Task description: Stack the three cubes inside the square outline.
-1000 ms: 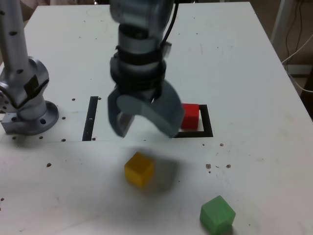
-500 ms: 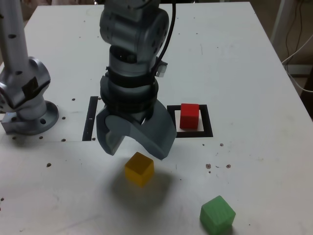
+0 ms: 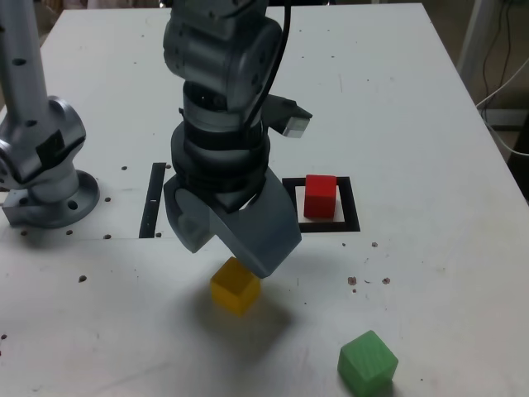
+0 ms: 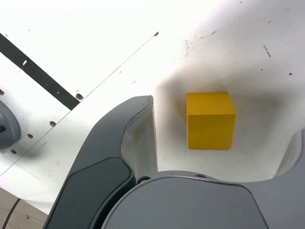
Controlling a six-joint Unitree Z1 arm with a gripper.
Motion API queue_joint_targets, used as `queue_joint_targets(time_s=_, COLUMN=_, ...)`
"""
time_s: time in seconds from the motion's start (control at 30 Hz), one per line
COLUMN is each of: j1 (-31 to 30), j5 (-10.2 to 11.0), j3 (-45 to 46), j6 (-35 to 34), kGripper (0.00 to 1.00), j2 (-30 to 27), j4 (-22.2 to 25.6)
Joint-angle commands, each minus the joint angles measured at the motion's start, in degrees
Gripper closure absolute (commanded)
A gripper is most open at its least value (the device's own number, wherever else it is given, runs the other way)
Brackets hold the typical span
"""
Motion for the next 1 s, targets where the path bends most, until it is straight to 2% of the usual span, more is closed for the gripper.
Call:
queue_joint_targets(time_s=0.0, j1=-0.3, j5=0.0, j3=0.0, j6=0.1, kGripper=0.02, j2=0.7, j4=0.2)
queue_joint_targets(time_s=0.4, j1=-1.8, j5=-1.2, j3=-0.7, j6=0.1, kGripper=0.04, j2=6.0, j4=-3.2)
queue_joint_targets(time_s=0.6, j1=-1.8, j5=-2.0, j3=-0.6, j6=0.1, kGripper=0.12, j2=7.1, j4=-4.4)
queue_joint_targets(time_s=0.73, j1=-1.7, j5=-2.5, j3=-0.6, j6=-0.2, kGripper=0.26, j2=7.6, j4=-4.7)
queue_joint_targets(time_s=0.9, j1=-1.7, j5=-2.4, j3=-0.6, j6=-1.1, kGripper=0.56, j2=7.7, j4=-4.9)
queue_joint_targets(time_s=0.97, j1=-1.7, j5=-2.3, j3=-0.5, j6=-1.2, kGripper=0.64, j2=7.7, j4=-4.9)
